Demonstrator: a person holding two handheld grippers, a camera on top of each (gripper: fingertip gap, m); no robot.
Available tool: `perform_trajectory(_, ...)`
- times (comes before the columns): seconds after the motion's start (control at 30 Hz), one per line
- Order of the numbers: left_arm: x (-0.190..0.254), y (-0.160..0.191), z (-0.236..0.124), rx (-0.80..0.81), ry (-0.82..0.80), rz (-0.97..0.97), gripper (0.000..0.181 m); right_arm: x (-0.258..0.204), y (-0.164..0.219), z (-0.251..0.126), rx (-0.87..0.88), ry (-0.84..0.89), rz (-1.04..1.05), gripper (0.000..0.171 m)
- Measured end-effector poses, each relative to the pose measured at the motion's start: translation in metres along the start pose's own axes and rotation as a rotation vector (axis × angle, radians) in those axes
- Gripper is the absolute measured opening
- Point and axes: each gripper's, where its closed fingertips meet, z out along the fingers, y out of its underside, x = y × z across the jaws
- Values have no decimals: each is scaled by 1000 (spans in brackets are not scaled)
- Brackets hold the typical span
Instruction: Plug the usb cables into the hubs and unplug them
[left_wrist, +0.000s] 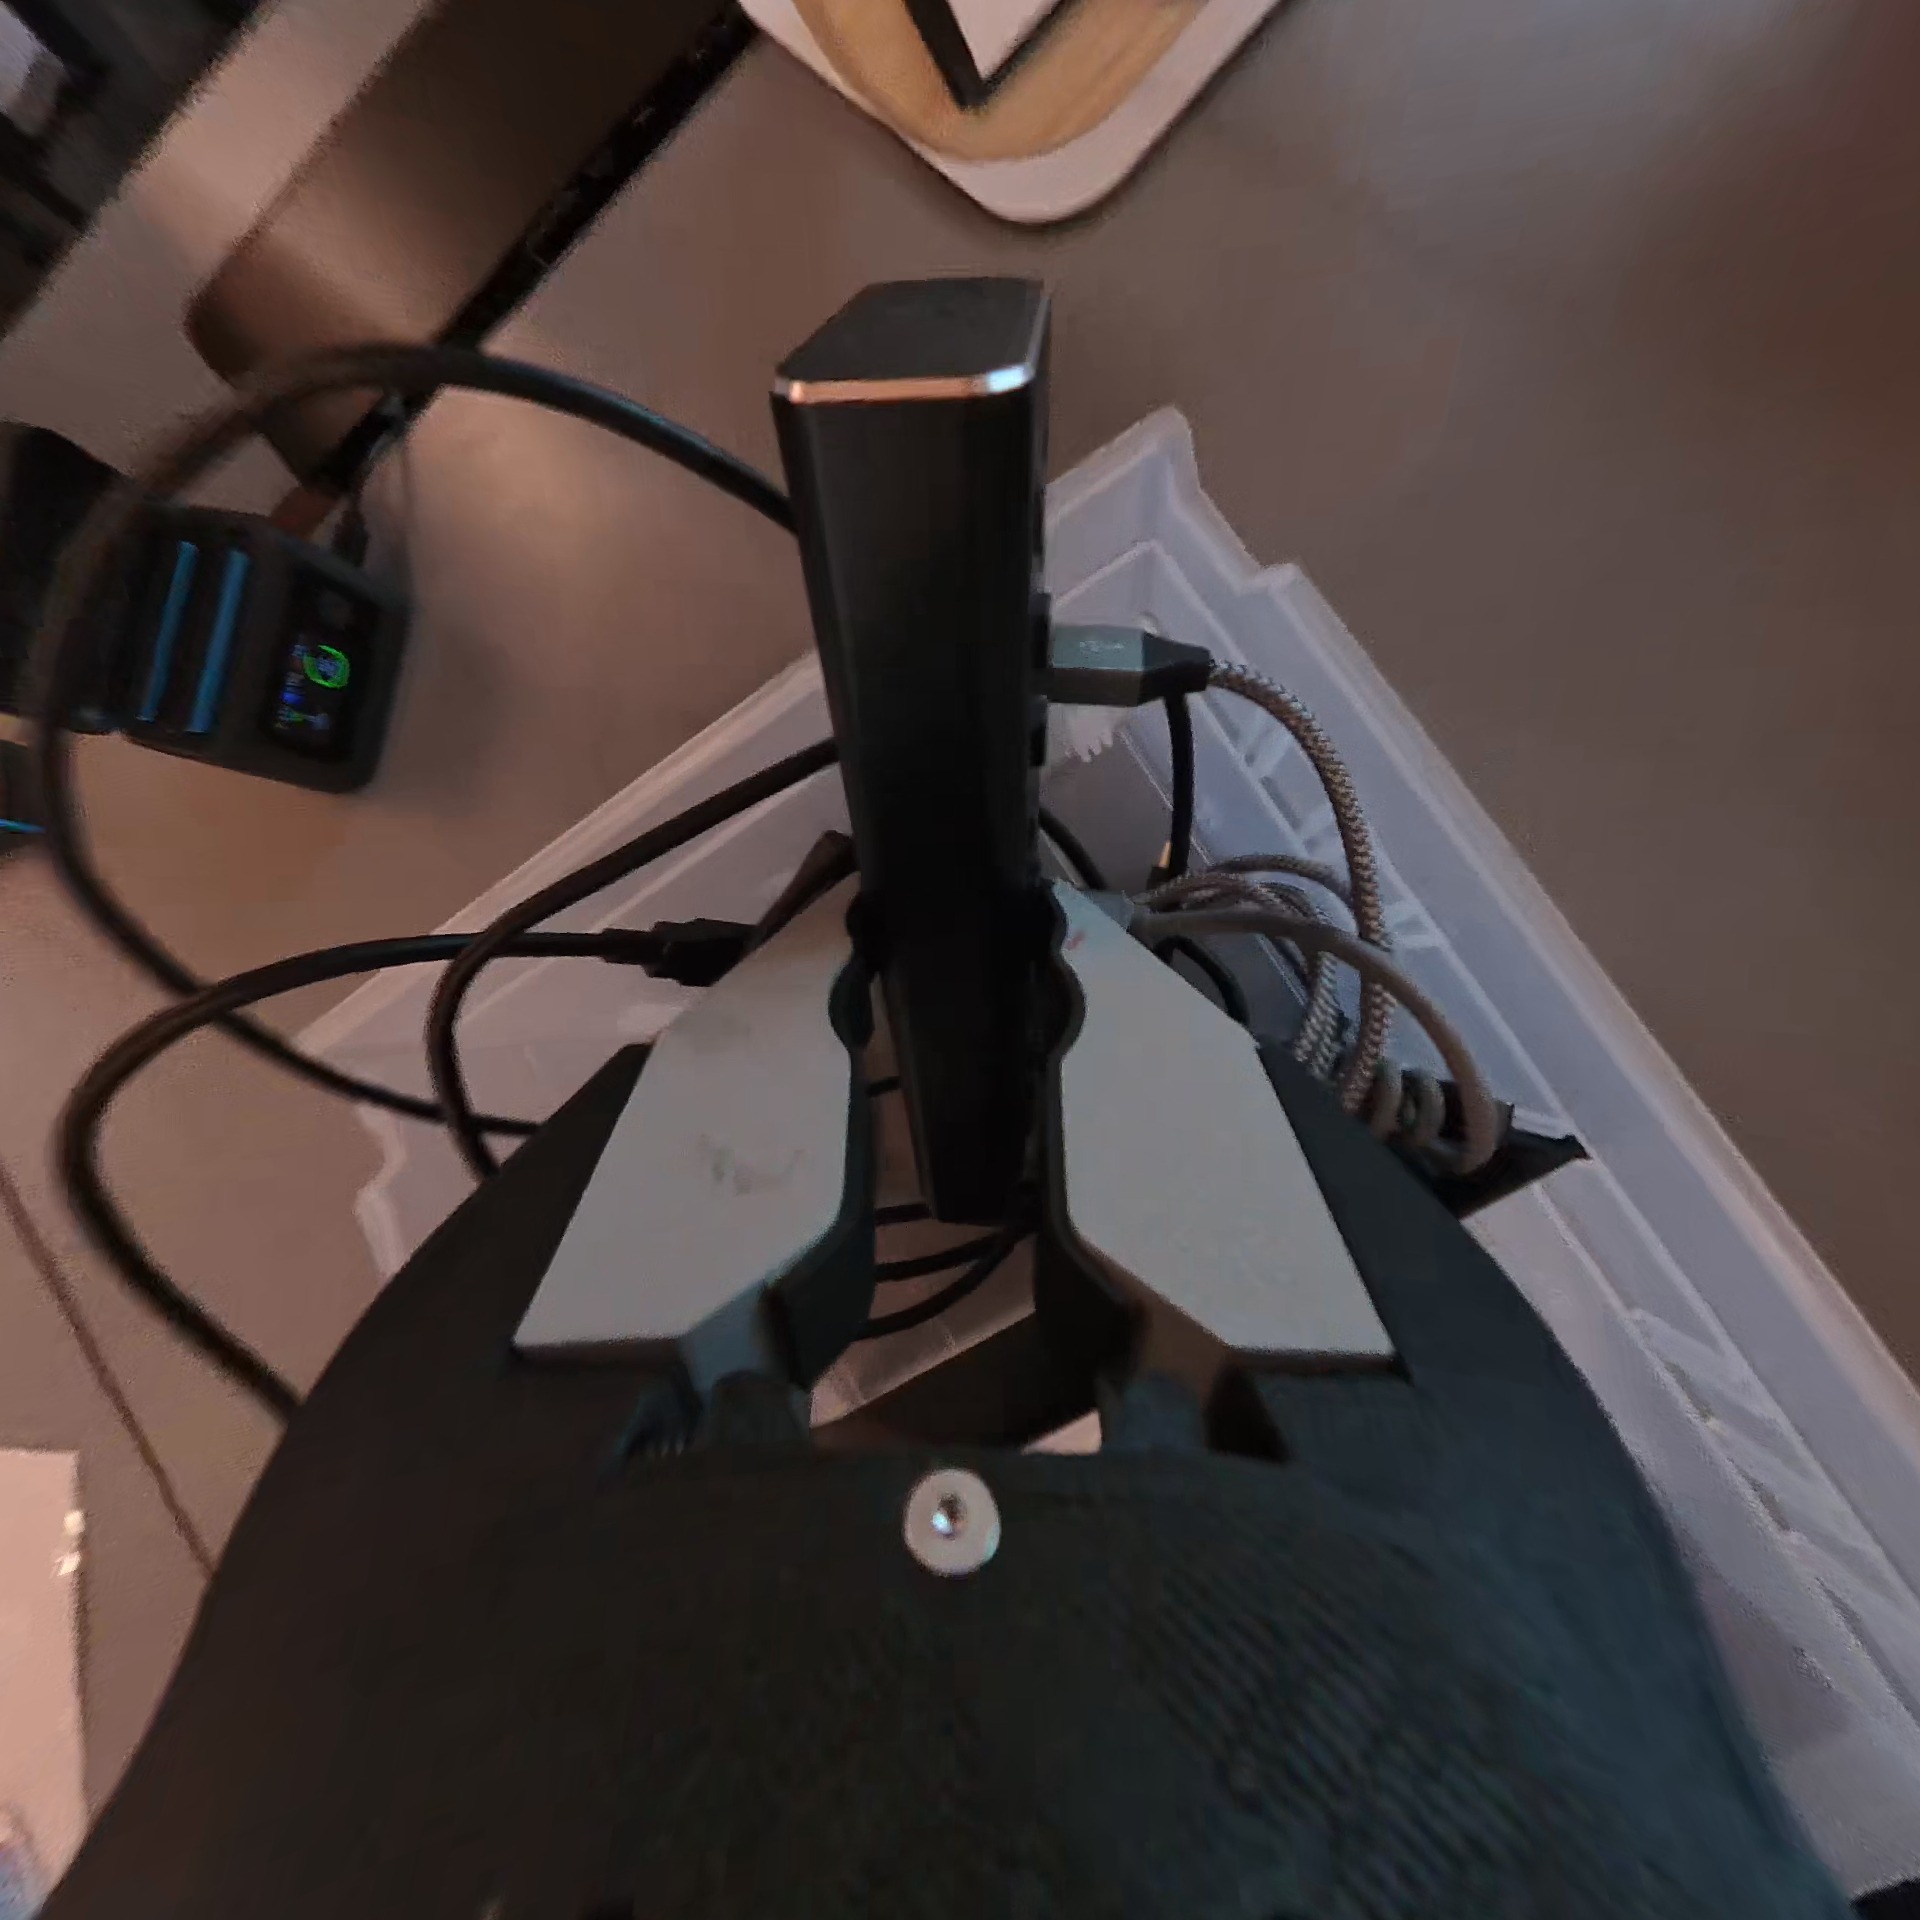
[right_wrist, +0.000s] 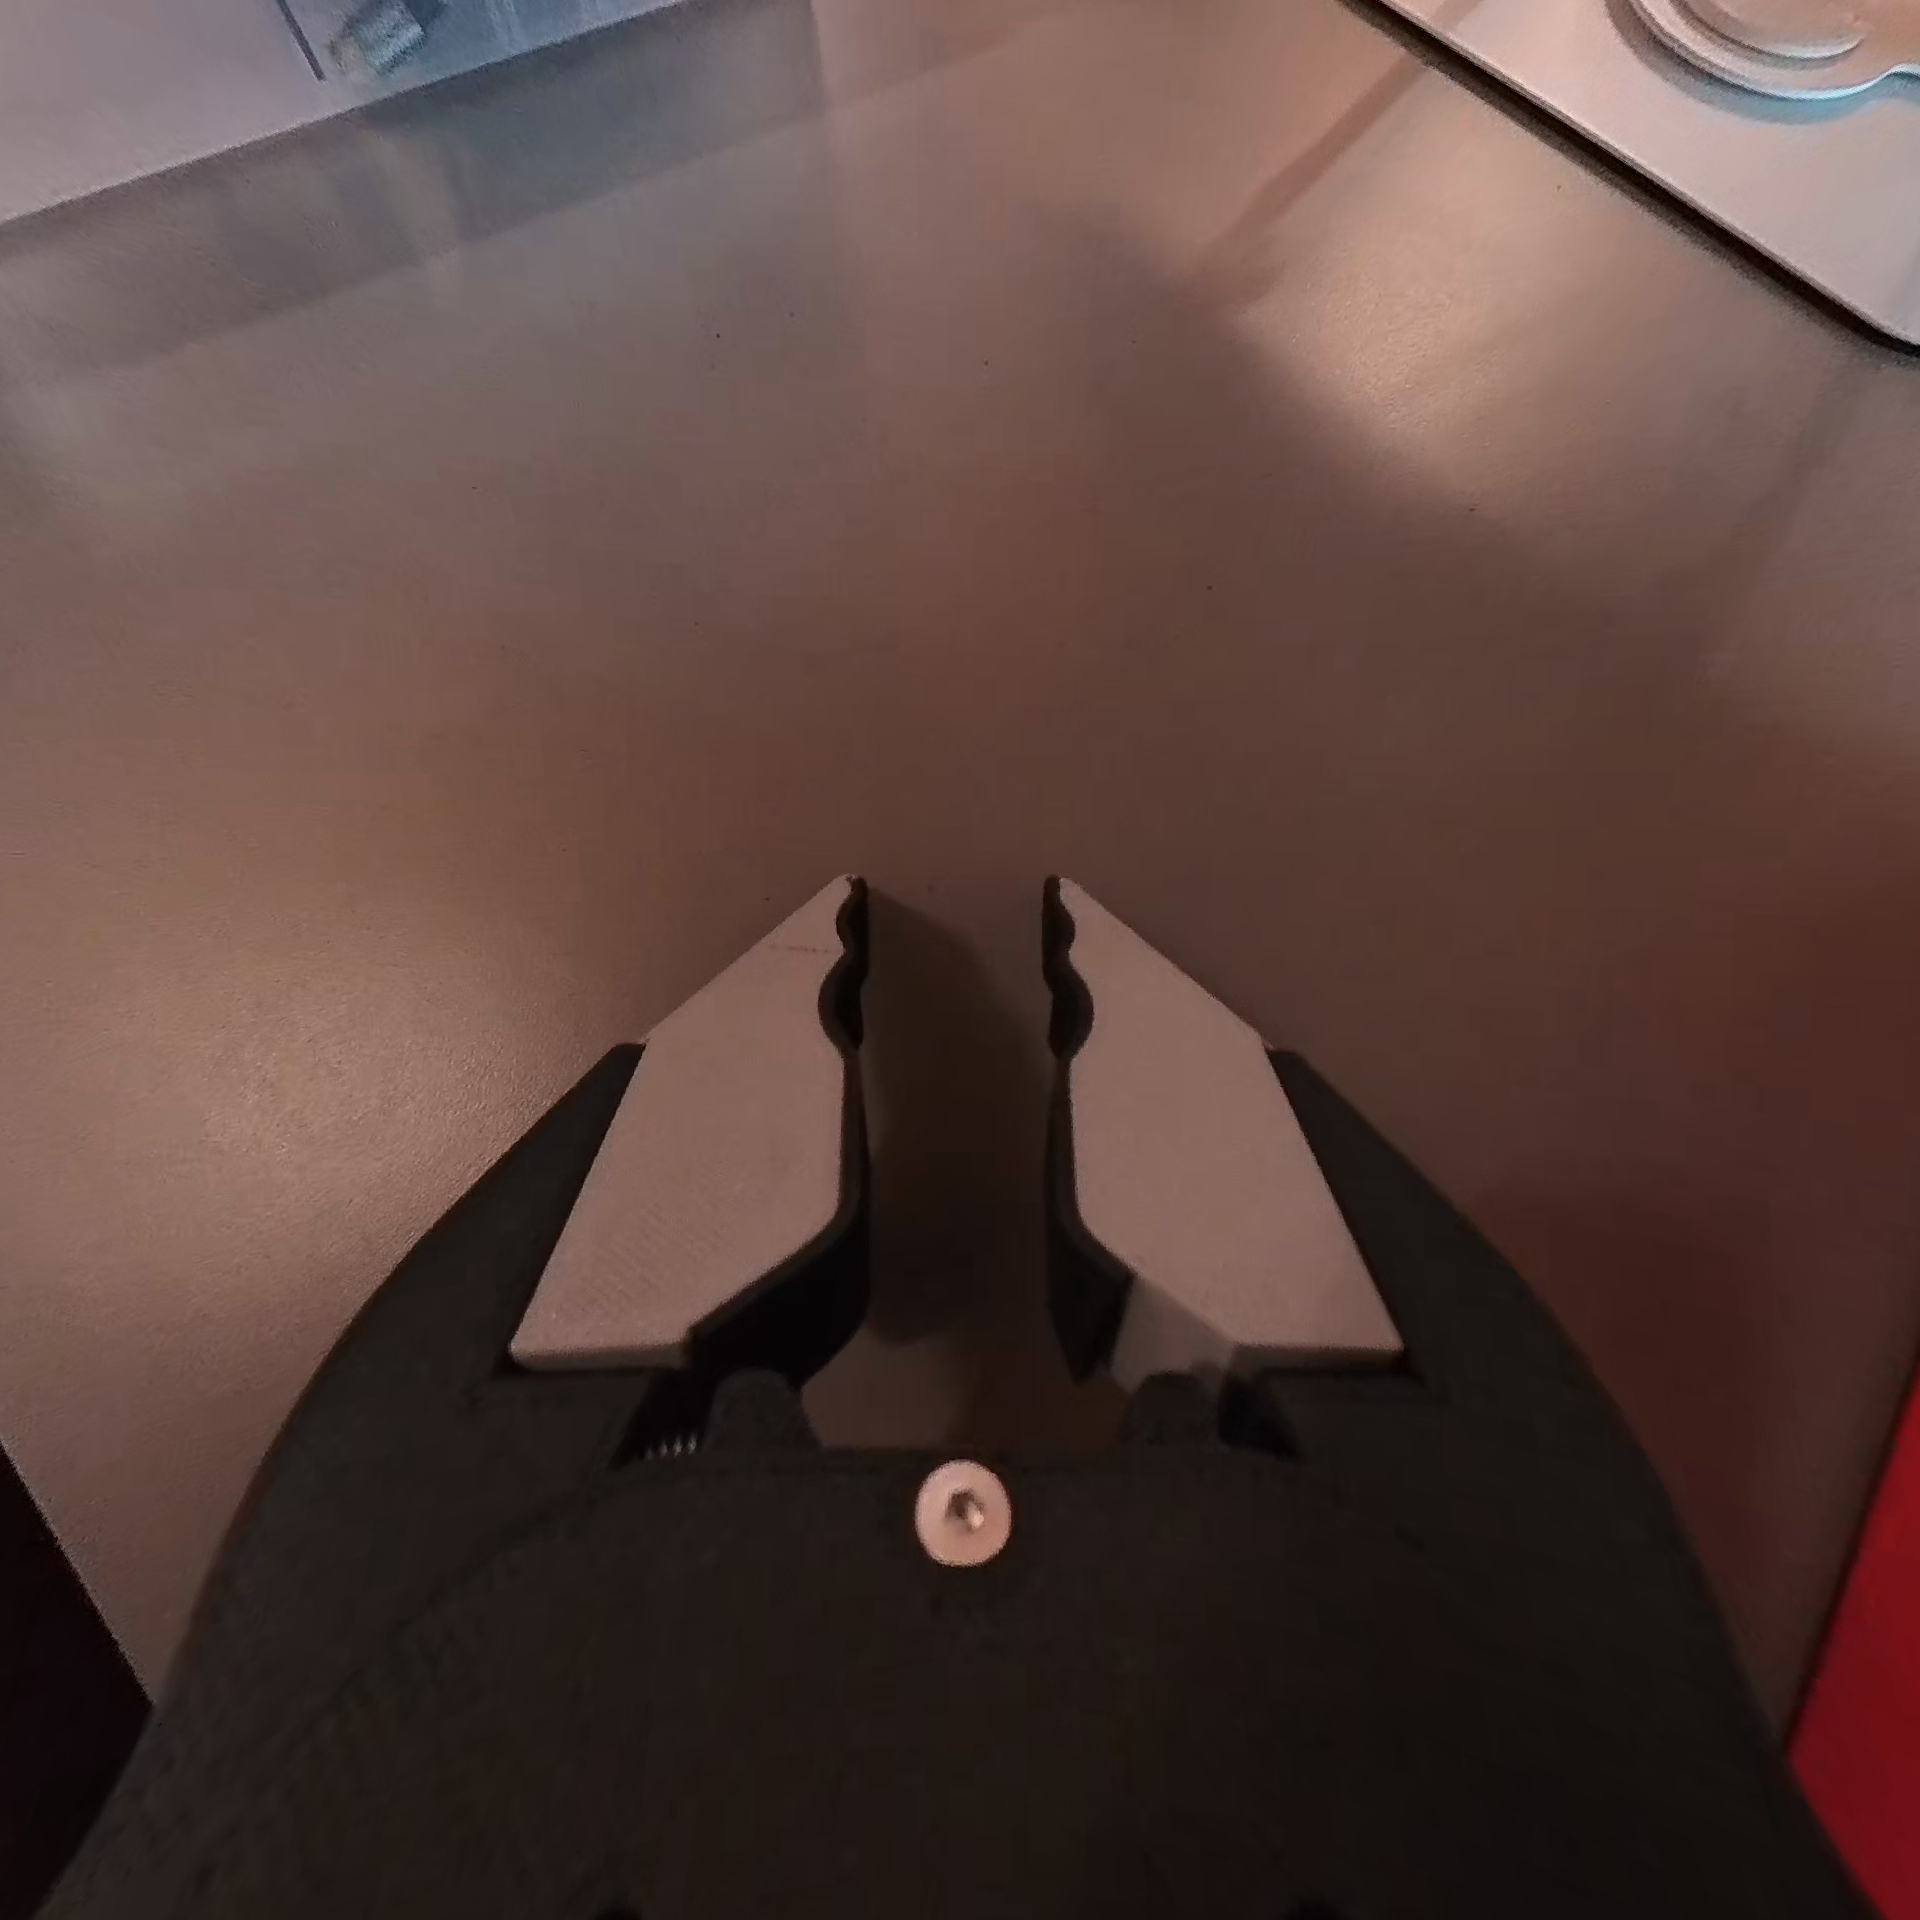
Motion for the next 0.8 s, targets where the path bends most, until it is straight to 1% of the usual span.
perform_trajectory(0.03, -4, -7, -9, 33, -38, 5, 28, 0, 0, 0, 1, -2, 1, 31)
perform_trajectory(0.07, -10, -16, -22, 84, -86, 11, 28, 0, 0, 0, 1, -2, 3, 31)
perform_trajectory(0.13, -25, -39, -60, 213, -172, -1, 27, 0, 0, -1, 5, -2, 6, 31)
perform_trajectory(0.27, -52, -82, -157, 427, -361, 2, 27, 1, 0, -1, 5, -1, 12, 31)
perform_trajectory(0.43, -65, -139, -284, 554, -555, 47, 27, 1, 0, -1, 4, 3, 14, 31)
perform_trajectory(0.5, -59, -164, -334, 615, -589, 57, 28, 2, 0, -1, 6, 6, 13, 31)
perform_trajectory(0.53, -50, -175, -352, 640, -577, 65, 28, 2, 0, -1, 6, 7, 13, 31)
perform_trajectory(0.6, -26, -193, -378, 676, -557, 104, 27, 1, 0, -1, 4, 5, 12, 31)
perform_trajectory(0.67, 6, -208, -388, 714, -520, 158, 27, 1, 0, 0, 1, 5, 8, 31)
perform_trajectory(0.73, 44, -218, -385, 748, -432, 202, 27, 1, 0, -1, 6, 9, 1, 31)
perform_trajectory(0.8, 83, -224, -371, 796, -338, 231, 27, 0, -1, -2, 13, 10, -5, 31)
